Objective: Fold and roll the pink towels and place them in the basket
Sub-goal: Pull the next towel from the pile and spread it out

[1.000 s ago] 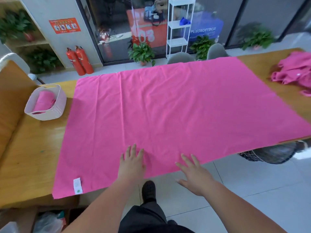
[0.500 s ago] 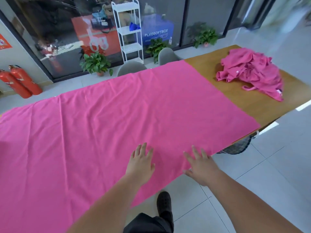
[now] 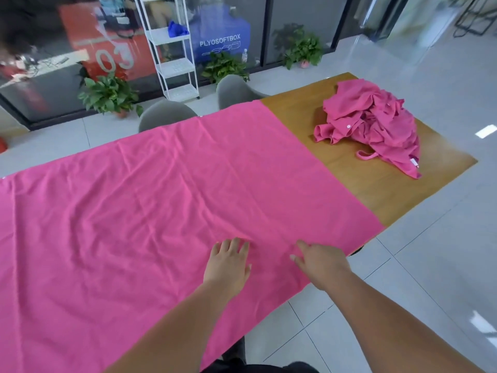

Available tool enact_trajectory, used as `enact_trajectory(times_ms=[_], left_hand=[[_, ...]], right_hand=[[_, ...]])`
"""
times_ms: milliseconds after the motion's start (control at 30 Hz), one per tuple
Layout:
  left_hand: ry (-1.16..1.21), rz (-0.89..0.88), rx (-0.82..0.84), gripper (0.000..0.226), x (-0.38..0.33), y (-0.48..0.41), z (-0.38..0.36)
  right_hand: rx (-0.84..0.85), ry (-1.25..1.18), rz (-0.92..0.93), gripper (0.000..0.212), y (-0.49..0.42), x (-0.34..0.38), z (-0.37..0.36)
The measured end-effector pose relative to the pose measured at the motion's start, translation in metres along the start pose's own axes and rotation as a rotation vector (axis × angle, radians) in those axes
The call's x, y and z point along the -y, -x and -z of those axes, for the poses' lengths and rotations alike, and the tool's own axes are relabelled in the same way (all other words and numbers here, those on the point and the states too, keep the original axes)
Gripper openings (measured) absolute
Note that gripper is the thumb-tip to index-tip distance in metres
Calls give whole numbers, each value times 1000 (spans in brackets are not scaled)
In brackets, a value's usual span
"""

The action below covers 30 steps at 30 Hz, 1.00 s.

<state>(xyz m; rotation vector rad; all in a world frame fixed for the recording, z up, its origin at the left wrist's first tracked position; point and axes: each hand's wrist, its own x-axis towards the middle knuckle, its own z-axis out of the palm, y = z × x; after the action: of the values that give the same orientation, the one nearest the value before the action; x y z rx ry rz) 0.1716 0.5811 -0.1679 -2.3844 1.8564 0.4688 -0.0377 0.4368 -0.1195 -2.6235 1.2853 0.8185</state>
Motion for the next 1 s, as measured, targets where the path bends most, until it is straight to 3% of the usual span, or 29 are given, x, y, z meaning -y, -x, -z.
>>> enact_trajectory(times_ms=[200,300,400,500,600,700,1000], left_hand=[[-21,73,-31,60,-21,-29,11],[-35,101,10,66,-36,-42,11],[-34,189,48,67,-55,-51,10],[15,270,77,70,-85,-58,10],[52,310,101,75,-118,-67,8],[67,360,128,80,-148,-71,3],[110,487,120,84,-184,-73,17]], right_hand=[[5,-58,88,72,-44,-49,-1],[58,-138,-34,76,-56,-75,-9],[-14,-111,-76,68,-67,-101,-1],[-73,-103,51,67,-86,-127,12],[-15,-79,184,84,-107,-159,9],[70,-109,160,94,-114,-189,-5],[65,-93,161,94,-105,-206,7]])
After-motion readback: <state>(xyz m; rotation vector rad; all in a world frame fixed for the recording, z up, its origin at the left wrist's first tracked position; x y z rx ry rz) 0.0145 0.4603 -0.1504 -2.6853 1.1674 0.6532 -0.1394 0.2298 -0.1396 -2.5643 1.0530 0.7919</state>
